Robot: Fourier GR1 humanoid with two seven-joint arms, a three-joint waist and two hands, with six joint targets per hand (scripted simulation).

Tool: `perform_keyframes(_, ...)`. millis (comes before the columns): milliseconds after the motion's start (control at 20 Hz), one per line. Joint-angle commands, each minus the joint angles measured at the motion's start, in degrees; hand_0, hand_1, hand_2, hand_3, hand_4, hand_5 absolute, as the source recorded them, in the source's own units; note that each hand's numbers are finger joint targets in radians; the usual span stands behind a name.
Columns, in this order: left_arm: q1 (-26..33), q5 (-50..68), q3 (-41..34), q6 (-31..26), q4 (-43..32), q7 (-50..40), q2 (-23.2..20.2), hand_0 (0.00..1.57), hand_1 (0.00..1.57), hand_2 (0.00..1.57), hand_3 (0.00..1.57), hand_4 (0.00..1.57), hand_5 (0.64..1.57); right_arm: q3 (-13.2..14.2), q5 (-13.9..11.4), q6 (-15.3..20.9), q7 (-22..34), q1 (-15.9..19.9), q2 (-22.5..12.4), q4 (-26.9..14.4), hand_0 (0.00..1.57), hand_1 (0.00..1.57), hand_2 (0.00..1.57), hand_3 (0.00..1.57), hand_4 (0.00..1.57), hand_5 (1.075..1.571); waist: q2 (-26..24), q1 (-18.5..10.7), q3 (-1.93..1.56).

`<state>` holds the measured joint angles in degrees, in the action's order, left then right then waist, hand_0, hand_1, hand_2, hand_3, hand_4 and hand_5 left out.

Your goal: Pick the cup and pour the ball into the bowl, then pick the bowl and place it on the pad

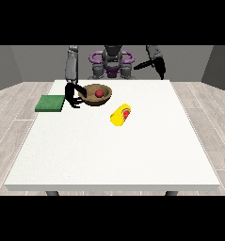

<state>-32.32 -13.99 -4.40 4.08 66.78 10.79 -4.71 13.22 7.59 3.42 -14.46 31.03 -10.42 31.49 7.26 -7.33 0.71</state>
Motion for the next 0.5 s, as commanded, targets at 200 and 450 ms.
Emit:
perform_keyframes(200, 1.55, 2.00, -4.98, 0.18, -5.58, 1.58, -4.02, 0.00, 0.00, 0.00, 0.00, 0.00, 1.570, -2.33, -0.55, -0.58, 15.84, 5.20, -2.63, 2.97, 1.57, 1.57, 1.57, 1.57, 1.04, 1.559, -3.25, 6.18, -0.69)
perform_keyframes(450, 5.73, 3.24, -6.14, -1.19, -6.52, 4.21, -5.77, 0.00, 0.00, 0.00, 0.00, 0.00, 1.570, -1.39, 1.25, -2.72, 21.20, 4.40, -5.40, 5.90, 1.57, 1.57, 1.57, 1.57, 1.07, 1.552, -6.16, 7.25, -0.69)
